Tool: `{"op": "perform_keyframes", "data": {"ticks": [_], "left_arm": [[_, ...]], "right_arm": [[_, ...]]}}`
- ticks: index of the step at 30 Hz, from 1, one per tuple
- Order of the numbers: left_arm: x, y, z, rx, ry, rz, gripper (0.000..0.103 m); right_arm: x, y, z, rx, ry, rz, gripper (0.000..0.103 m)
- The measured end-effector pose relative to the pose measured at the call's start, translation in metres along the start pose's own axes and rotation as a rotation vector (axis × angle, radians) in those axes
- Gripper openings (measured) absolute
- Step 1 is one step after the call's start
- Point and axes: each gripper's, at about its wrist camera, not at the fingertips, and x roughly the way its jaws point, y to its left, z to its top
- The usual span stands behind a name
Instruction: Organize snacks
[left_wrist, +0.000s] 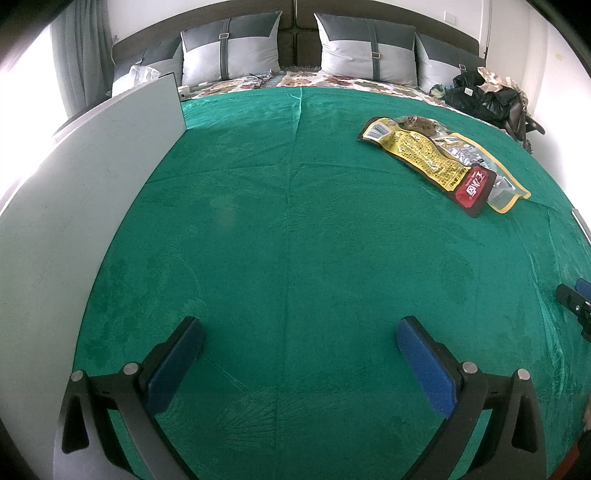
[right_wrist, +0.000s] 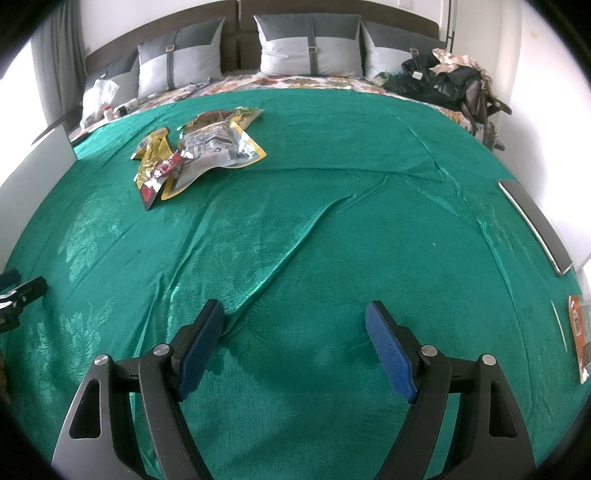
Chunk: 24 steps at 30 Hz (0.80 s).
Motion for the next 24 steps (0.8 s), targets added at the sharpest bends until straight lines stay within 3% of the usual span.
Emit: {"op": "perform_keyframes", "data": {"ticks": [16, 19, 20, 22, 24], "left_arm": [[0.000, 0.000, 0.000, -0.001, -0.001, 0.000, 0.103], [0.002, -0.002, 0.011, -0.023, 0.065, -0.008, 0.103], [0.005, -0.003, 0.019, -0.046, 0.090, -0.038, 0.102], [0.010, -0.005, 0.045, -0.149, 0.125, -0.187, 0.102], [0.018, -0.010, 0.076, -0.246, 0.138, -0.261, 0.102]], "right_arm": [[0.000, 0.000, 0.000, 0.000, 0.000, 0.000, 0.082], [0.000, 0.000, 0.000, 0.001, 0.000, 0.000, 0.082], [0.000, 0.000, 0.000, 0.000, 0.000, 0.000, 0.082], [0.000, 0.000, 0.000, 0.000, 0.000, 0.000, 0.082], [0.000, 0.000, 0.000, 0.000, 0.000, 0.000, 0.082]]}}
